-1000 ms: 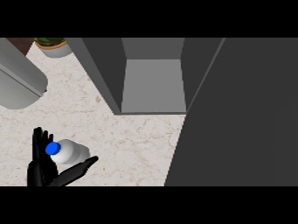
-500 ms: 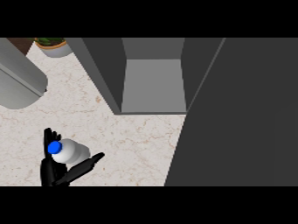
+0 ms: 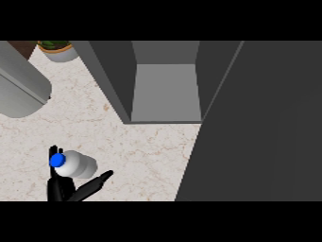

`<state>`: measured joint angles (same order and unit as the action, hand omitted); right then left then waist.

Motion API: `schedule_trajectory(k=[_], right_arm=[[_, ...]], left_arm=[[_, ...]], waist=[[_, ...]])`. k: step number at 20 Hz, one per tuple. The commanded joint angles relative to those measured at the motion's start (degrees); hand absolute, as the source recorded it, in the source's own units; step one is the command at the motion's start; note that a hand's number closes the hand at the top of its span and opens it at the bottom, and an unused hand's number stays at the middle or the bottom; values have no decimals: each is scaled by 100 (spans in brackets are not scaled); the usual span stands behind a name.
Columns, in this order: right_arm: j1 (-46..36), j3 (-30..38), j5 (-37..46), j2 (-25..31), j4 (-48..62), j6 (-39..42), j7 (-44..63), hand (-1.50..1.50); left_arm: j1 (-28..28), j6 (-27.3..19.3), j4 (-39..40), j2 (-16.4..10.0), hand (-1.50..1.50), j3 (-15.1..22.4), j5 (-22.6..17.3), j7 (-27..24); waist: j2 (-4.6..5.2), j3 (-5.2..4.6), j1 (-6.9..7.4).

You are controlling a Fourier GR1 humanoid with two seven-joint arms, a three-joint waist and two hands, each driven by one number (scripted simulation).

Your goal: Pick up the bottled water, place it into the cabinet and close the cabinet

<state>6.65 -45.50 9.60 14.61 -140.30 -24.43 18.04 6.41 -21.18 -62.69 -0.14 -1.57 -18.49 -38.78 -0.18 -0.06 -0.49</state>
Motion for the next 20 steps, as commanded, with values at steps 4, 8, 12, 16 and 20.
schedule_trajectory(k=[4, 8, 12, 16, 20], right_arm=[[375, -140, 645, 394, -844, -57, 243, -150], [276, -290, 778, 316, -658, -209, 151, -150], [-196, 201, 556, 255, -761, -163, 537, -150], [-192, -104, 752, 137, -374, -245, 451, -150], [-231, -85, 844, 272, -644, -341, 647, -150]], left_arm=[[-176, 495, 641, 6, -150, -251, -232, -632], [-320, 617, 760, 12, 150, 26, -676, -804], [-407, 780, 876, 10, 150, 83, -793, -977], [-628, 1048, 1007, -47, 150, -303, -837, -979], [-366, 1096, 452, 10, 150, 68, -1082, -946]], waist=[[2, 2, -10], [-3, 1, -16], [5, -2, 10], [7, 1, 20], [-10, 0, 25]])
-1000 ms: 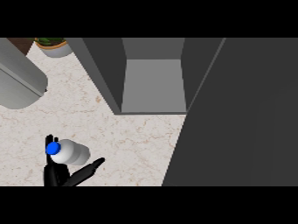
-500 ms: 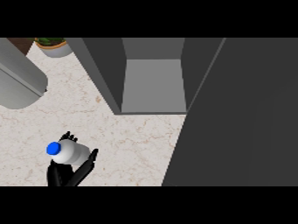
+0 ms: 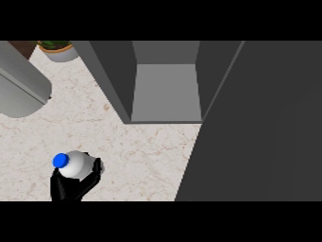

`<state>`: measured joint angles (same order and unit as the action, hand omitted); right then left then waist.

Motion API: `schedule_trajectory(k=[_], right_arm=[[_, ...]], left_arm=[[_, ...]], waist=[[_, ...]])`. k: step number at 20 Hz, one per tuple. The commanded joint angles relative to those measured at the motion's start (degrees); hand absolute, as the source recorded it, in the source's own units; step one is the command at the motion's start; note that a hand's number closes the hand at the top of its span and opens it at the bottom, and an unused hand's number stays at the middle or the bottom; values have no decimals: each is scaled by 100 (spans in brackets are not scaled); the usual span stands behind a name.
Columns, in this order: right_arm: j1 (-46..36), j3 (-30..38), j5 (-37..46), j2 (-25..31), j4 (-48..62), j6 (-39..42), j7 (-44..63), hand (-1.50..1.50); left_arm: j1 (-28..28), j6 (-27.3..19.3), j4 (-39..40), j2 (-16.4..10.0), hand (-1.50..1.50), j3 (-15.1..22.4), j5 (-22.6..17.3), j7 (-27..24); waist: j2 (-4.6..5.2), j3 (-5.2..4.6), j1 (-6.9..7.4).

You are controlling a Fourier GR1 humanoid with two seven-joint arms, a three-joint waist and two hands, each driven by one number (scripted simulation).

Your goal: Pick up the bottled water, place it into the cabinet and close the cabinet

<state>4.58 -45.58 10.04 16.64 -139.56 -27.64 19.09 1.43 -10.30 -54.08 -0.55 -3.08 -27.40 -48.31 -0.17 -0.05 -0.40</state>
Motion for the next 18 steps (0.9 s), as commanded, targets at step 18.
schedule_trajectory(k=[18], right_arm=[[158, -41, 497, 511, -1069, -9, 438, -150]], left_arm=[[-873, 1697, -299, -779, 150, 827, 312, 1180]], waist=[[-18, 4, 4]])
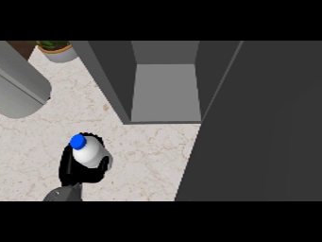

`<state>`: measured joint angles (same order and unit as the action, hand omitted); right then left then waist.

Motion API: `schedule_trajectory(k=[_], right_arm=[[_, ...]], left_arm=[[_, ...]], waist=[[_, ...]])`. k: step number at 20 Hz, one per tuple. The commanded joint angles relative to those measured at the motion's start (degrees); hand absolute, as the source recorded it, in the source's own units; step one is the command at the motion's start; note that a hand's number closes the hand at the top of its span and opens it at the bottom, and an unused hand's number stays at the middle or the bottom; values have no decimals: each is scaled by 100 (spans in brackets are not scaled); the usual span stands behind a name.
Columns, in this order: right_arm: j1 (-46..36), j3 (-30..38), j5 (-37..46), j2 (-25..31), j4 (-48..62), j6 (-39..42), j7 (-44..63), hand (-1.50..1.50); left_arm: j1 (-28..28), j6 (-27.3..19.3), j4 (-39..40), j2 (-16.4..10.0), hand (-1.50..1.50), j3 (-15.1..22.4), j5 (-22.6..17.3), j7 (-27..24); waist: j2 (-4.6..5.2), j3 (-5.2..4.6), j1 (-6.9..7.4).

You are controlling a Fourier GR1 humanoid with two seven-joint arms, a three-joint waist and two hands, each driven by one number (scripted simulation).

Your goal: Pick up the bottled water, place it into the cabinet and close the cabinet

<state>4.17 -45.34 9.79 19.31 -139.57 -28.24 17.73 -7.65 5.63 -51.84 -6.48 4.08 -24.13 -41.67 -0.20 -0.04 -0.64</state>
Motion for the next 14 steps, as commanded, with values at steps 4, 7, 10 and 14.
schedule_trajectory(k=[4, 7, 10, 14], right_arm=[[148, -80, 402, 18, -504, 30, 160, -150], [3, 448, -50, 205, -617, 230, 244, -150], [-142, -146, 703, -7, -906, -17, 913, -150], [72, 248, 198, 153, -751, 72, 416, -150]], left_arm=[[394, 115, -1359, -40, 150, 235, -174, 1060], [416, -359, -1614, 488, 150, 545, 5, 1176], [271, -711, -2264, 386, 150, 599, 16, 1851], [343, -948, -2700, 503, 150, 742, 264, 1884]], waist=[[-1, 6, 61], [5, 8, 62], [-18, 0, 44], [1, 6, 47]])
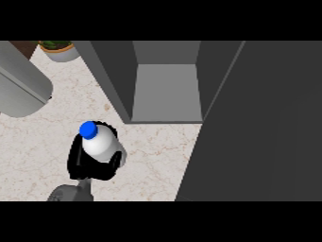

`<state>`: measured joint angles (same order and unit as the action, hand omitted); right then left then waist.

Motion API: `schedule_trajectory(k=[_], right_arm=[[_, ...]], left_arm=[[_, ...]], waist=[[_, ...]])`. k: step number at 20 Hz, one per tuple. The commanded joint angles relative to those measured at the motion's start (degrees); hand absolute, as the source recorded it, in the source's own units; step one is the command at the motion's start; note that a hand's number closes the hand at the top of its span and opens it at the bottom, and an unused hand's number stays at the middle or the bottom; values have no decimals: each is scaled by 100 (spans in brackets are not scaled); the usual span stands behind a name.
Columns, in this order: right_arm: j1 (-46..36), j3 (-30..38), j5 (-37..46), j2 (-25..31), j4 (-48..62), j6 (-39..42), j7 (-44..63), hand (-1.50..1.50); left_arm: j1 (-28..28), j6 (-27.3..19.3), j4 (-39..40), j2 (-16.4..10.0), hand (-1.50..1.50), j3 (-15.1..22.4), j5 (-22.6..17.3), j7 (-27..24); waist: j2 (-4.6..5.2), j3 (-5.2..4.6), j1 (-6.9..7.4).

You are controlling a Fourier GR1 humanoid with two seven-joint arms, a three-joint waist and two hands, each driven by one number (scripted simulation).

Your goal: Pick up the bottled water, place it into the cabinet and close the cabinet

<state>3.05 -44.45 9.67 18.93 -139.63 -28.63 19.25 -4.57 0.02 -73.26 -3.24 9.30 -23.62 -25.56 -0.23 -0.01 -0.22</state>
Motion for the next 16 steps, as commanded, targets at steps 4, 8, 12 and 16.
schedule_trajectory(k=[4, 8, 12, 16], right_arm=[[238, -249, 574, 26, -564, -58, 136, -150], [183, -303, 699, 3, -681, -27, 327, -150], [411, -399, 583, 139, -771, -85, 71, -150], [456, -346, 452, 150, -381, -88, -448, -150]], left_arm=[[-413, -718, -821, 193, 150, 204, 367, 765], [-635, -1054, -1134, 318, 150, 385, 416, 1223], [-1230, -1643, -613, 322, 150, 771, 338, 1130], [-1692, -2017, -716, 323, 150, 792, 391, 1433]], waist=[[2, 0, -21], [1, -2, -20], [10, -2, -64], [13, 1, -46]])
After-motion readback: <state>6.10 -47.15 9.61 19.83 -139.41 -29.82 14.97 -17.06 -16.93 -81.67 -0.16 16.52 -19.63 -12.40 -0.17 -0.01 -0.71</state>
